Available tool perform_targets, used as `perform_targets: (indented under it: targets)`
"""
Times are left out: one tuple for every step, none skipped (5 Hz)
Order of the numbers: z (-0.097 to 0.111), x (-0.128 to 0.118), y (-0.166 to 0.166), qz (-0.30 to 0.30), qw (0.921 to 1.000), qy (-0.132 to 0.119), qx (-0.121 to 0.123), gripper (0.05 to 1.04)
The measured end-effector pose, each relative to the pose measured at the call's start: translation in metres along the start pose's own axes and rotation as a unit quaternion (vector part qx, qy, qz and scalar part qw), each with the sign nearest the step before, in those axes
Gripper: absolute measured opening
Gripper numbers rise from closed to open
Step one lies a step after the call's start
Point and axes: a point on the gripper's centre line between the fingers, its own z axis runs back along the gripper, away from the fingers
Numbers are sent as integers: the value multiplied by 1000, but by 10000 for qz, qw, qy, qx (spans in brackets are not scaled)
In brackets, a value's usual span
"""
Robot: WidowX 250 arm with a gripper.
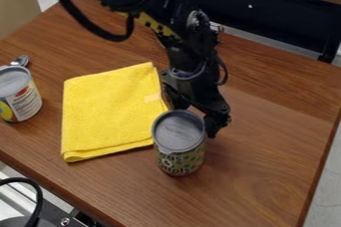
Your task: Move the can to the bottom right of the table
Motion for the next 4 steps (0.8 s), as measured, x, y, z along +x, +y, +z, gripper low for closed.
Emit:
perform_targets:
  targets:
    - [6, -8, 1, 13, 10000, -35, -57, 997]
    - [11, -15, 4, 3, 10000, -21, -86, 997]
    - [14, -22, 6, 18, 9999, 81, -135, 997]
    - [19, -26, 11, 27, 9999, 32, -119, 997]
